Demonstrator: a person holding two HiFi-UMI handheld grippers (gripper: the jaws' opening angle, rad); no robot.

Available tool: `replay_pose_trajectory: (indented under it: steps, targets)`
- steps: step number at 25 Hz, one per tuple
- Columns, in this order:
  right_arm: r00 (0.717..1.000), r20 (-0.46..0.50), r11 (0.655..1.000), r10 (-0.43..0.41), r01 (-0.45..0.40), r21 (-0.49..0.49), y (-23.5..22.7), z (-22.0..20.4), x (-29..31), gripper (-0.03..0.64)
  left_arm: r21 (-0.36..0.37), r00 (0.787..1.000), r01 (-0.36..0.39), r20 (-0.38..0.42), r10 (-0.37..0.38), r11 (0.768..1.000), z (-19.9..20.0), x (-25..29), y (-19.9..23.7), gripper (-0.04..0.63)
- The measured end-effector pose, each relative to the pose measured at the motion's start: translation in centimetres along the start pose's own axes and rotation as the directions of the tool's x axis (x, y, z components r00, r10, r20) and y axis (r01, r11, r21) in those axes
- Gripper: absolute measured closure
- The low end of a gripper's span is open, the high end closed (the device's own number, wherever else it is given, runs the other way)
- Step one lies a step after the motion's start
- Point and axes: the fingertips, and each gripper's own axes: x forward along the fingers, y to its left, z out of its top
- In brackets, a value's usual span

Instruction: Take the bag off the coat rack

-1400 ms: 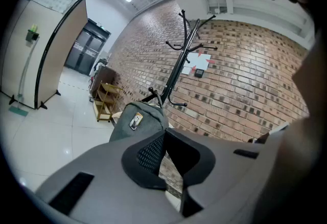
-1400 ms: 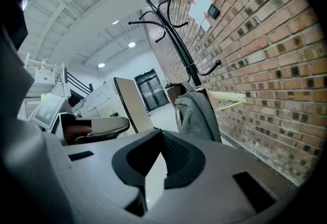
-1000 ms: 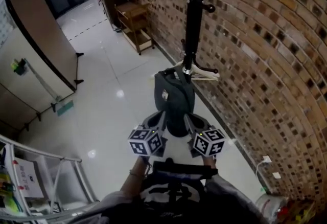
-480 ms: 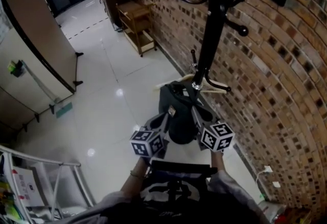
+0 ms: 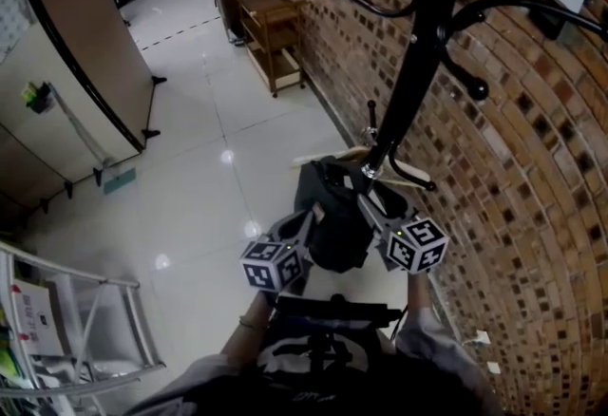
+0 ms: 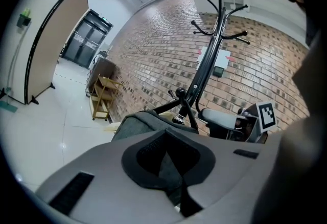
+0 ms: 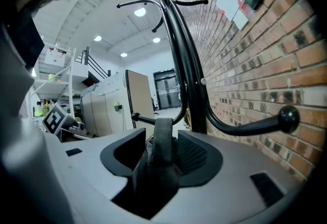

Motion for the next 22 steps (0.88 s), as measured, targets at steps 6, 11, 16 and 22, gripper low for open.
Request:
replay_pose_trajectory:
  steps: [6,11,16,22]
  targets:
    - [0.986,-0.08,0.99,0.143,-0.144,-0.005,-0.4,0.1,1.8,0.431,-0.05,0.995,-0.083,0.059,0.086,0.995,0.6,0.4,0.0,0.588]
    - [0.967,-0.116,0.974,0.227,-0.228,0.005,-0.2,-0.2,3.1,0.431,-0.08,0.984,-0.15,0.087,0.157,0.985,0.2,0.4,0.0,0.588]
    - [0.949,-0.114,0.956,0.294,-0.294,0.021,0.5,-0.5,4.3,0.431,-0.095,0.966,-0.22,0.116,0.23,0.971,0.2,-0.4,0.5,0.588]
    - [0.902,-0.1,0.896,0.421,-0.395,0.204,0.1,-0.7,4.6,0.462,-0.114,0.941,-0.296,0.135,0.31,0.948,0.1,-1.6,1.4,0.588]
